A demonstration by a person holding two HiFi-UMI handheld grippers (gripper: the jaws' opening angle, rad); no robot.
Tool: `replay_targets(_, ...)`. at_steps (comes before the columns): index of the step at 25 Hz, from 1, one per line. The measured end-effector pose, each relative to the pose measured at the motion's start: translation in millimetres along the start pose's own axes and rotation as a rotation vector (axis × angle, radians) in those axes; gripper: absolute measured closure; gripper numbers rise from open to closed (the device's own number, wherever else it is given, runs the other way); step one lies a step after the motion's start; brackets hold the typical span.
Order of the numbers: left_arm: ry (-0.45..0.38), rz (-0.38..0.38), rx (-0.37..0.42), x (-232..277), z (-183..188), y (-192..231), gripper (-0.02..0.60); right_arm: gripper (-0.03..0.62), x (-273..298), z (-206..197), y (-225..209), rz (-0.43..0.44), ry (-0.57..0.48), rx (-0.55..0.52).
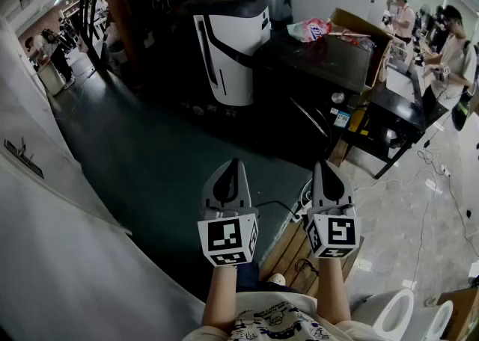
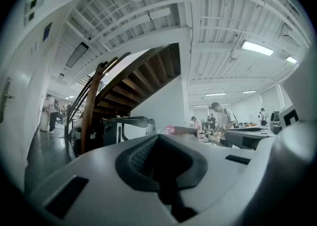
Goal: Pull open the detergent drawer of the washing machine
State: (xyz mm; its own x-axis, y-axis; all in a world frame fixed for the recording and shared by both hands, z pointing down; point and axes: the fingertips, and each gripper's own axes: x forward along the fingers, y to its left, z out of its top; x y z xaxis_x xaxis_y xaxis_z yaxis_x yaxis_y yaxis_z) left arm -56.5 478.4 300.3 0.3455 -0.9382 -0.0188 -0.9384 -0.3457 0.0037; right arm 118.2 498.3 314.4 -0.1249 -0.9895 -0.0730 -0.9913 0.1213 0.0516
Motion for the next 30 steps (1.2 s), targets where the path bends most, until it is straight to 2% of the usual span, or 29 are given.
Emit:
replay_targets(20,-0.016,0.027,-0.003,6.6,0.4,-6.8,0.568,0.583,-0.9,-1.7,-12.4,0.007,-0.017,-0.006)
replay_targets(30,-0.021,0.060,-0.017,20.2,-7.0,-7.6,0.394,0.583,5.6,-17.7,-26.5,0.012,0.012,0.005)
